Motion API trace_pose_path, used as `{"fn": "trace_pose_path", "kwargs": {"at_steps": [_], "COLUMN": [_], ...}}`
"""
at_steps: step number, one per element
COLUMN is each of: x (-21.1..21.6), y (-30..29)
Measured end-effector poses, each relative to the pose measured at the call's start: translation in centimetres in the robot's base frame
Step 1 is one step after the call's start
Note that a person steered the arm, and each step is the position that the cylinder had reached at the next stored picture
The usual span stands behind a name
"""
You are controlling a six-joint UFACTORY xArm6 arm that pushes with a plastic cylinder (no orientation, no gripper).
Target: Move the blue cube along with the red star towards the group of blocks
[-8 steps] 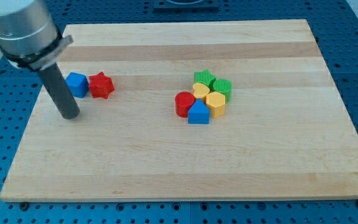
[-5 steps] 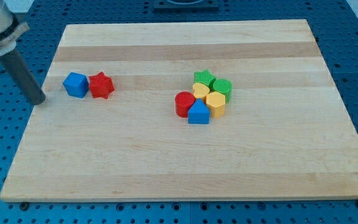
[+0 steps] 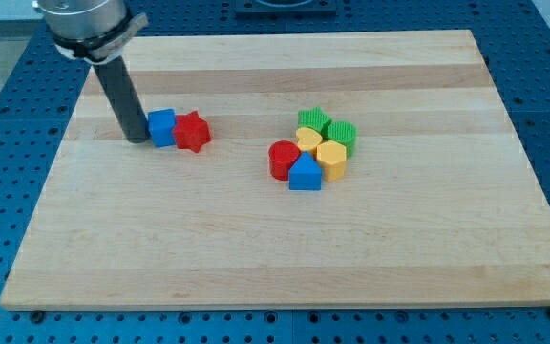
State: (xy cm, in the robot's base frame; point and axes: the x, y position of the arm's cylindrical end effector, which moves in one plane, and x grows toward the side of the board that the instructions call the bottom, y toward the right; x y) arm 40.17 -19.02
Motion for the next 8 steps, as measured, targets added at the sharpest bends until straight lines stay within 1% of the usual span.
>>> {"fn": "trace_pose_path", "kwargs": {"at_steps": [6,8], "x": [-0.9,-0.9], "y": [6.0,6.7]}}
